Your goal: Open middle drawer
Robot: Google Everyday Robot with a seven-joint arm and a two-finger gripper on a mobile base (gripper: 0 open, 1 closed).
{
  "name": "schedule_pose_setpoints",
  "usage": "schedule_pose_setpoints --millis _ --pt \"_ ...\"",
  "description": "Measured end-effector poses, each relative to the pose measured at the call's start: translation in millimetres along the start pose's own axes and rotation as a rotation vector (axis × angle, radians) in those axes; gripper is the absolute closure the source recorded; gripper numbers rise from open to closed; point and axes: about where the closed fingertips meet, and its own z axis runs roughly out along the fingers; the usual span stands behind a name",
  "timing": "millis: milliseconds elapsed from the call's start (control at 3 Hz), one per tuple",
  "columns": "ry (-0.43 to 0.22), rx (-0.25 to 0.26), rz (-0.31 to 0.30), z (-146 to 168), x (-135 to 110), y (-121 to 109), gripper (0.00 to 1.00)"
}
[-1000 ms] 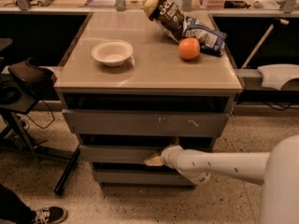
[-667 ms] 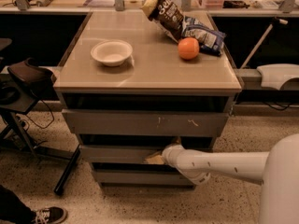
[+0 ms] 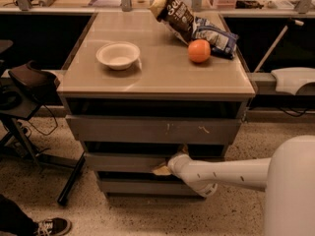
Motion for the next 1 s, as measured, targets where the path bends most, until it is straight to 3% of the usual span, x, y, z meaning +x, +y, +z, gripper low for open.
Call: schedule_pose_setpoints --millis 333,1000 --pt "-0.002 0.009 -0.007 0.7 -1.2 -1.5 0.00" --pt "-0.002 0.009 -0.007 0.8 -1.3 -1.5 0.42"
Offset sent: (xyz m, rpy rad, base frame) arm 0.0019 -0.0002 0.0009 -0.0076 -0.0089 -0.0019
